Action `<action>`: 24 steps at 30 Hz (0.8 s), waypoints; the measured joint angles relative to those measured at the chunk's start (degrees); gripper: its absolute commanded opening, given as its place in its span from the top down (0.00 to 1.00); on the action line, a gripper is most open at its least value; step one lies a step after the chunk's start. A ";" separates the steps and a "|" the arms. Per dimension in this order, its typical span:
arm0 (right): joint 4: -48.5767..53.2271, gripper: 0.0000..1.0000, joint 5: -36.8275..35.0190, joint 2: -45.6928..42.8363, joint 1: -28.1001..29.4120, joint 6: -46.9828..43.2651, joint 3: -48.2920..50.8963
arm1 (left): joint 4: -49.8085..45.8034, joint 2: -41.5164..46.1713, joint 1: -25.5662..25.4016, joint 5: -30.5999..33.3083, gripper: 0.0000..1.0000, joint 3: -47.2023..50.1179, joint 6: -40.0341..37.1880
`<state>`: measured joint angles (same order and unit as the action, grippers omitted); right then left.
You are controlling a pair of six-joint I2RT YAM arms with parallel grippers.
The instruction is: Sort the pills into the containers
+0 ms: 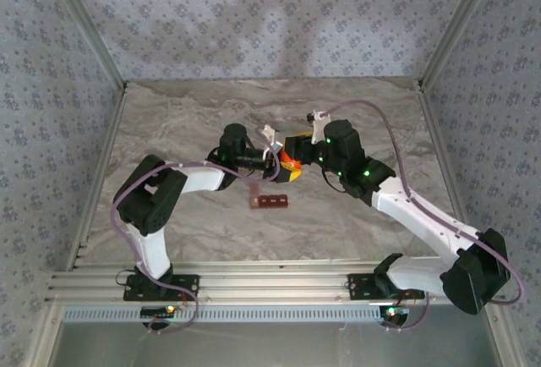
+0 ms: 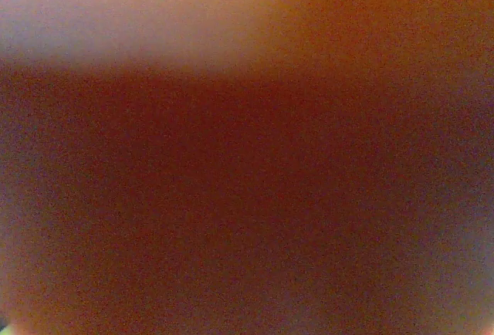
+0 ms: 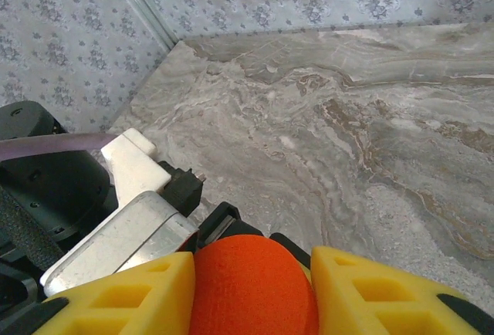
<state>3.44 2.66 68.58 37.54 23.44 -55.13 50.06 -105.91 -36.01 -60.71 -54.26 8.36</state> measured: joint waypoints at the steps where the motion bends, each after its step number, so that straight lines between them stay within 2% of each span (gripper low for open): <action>1: 0.26 0.53 -0.17 -0.24 0.00 0.13 0.00 | 0.09 0.00 -0.09 0.04 1.00 0.00 0.00; 8: 5.88 0.34 2.80 -5.03 -4.81 -0.61 -0.46 | 2.36 0.07 -1.20 0.02 1.00 -0.74 0.02; 12: 8.52 0.27 6.60 -9.97 -9.40 -2.54 -1.29 | 2.71 0.07 -1.18 0.00 1.00 -1.20 -0.04; 17: 9.38 0.25 17.40 -10.88 -15.93 -8.76 -3.52 | 0.07 0.17 -1.14 -0.63 1.00 -1.62 -1.95; 24: 14.86 0.24 27.50 -3.23 -16.48 -18.67 -6.54 | -7.10 0.72 -1.51 -1.31 1.00 -3.72 -6.19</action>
<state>18.31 30.15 65.34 21.06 4.78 -61.67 42.96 -105.19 -37.52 -62.02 -57.98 2.17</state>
